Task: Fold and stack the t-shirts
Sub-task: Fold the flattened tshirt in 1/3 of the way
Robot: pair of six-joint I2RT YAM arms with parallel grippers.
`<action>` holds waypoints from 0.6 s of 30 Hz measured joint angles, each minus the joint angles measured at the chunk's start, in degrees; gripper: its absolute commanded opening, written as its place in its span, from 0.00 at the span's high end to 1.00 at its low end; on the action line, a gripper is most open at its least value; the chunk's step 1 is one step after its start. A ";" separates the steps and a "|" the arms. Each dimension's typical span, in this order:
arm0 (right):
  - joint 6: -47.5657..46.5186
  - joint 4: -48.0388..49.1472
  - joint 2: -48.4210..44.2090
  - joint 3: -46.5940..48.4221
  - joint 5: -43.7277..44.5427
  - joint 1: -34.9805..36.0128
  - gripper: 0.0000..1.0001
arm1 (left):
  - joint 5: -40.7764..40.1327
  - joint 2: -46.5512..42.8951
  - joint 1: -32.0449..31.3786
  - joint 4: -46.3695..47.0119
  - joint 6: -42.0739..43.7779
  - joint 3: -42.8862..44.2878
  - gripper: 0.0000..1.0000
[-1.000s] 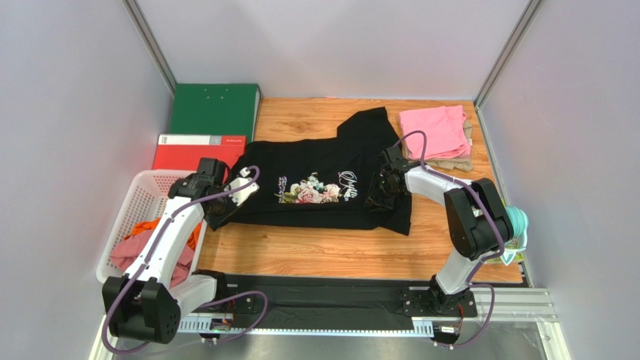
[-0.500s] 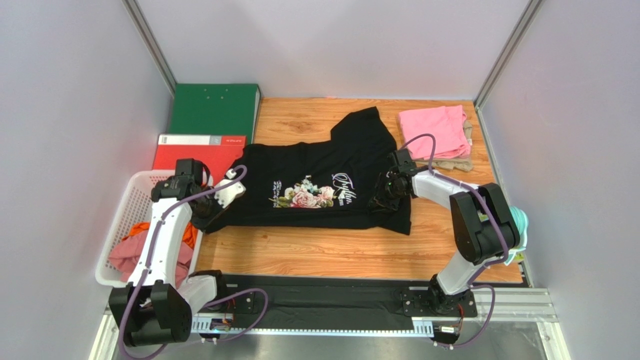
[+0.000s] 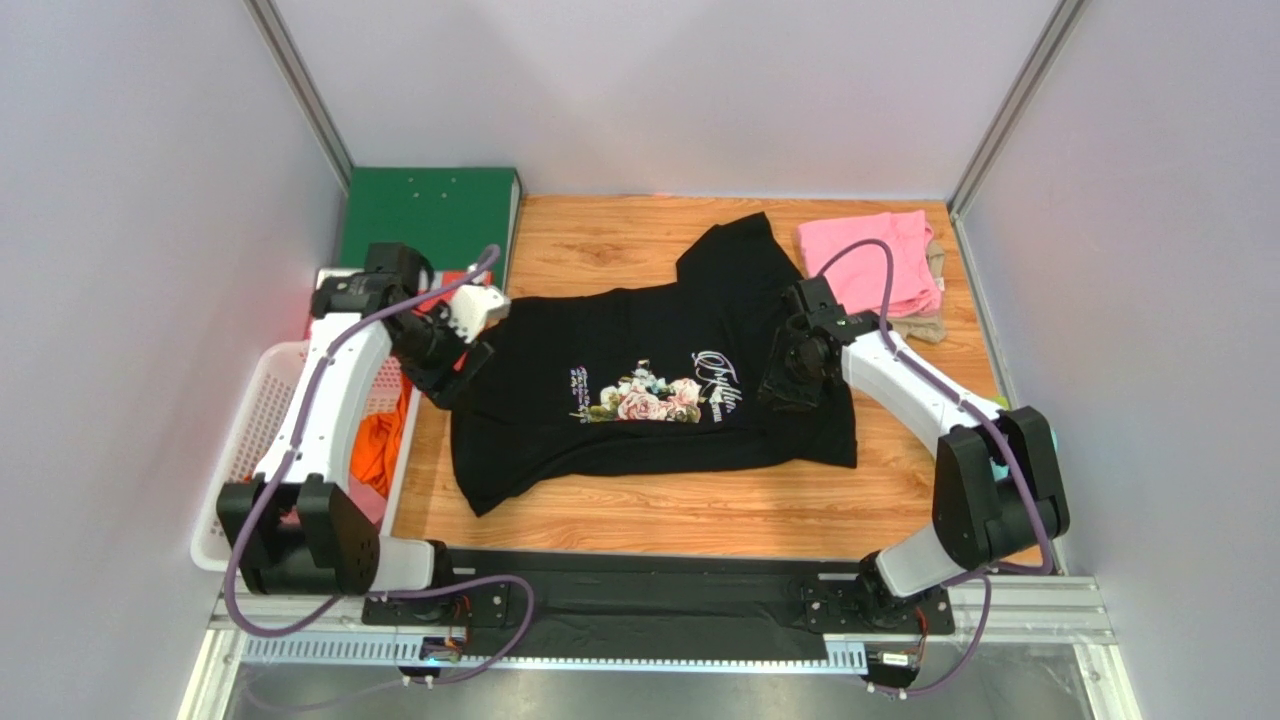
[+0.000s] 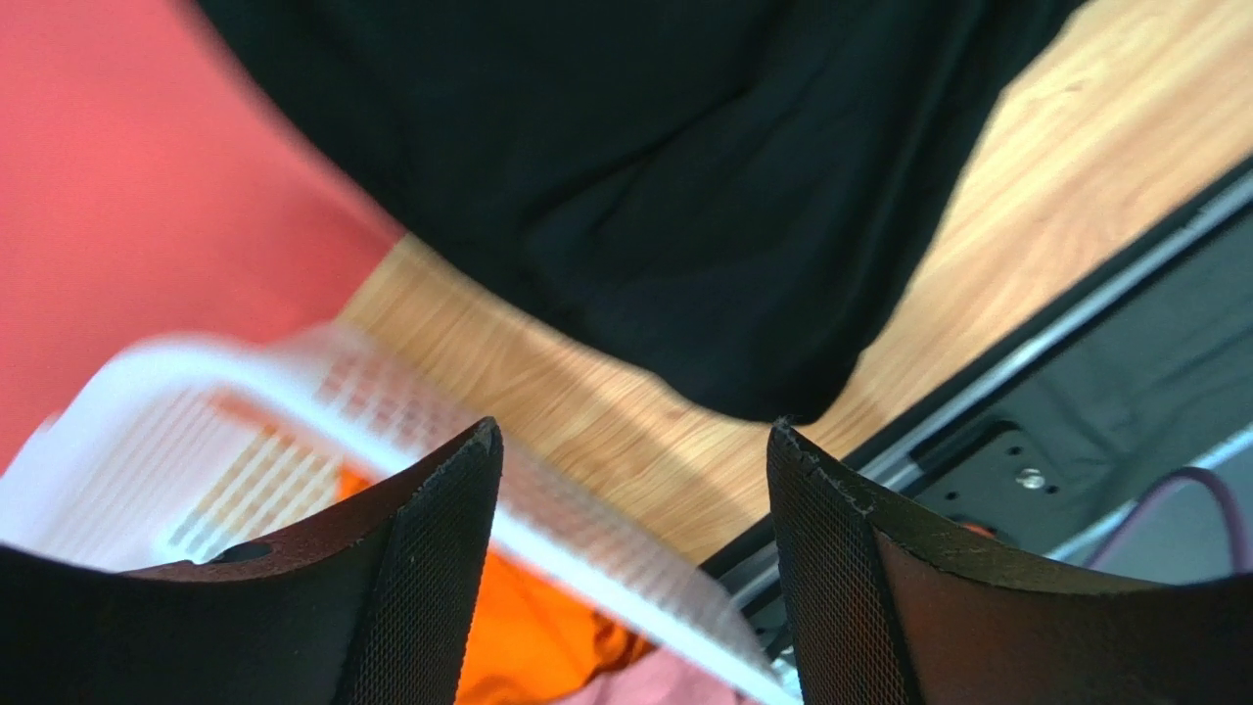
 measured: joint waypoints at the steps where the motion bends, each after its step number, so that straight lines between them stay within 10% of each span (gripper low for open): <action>1: 0.00 -0.37 0.00 1.42 0.39 0.85 0.61 | 0.22 1.11 -1.38 0.33 -0.61 -0.24 0.28; 18: -0.92 -1.55 5.62 3.48 3.39 3.30 0.56 | -4.96 -2.36 -7.13 -4.15 4.70 -15.67 0.28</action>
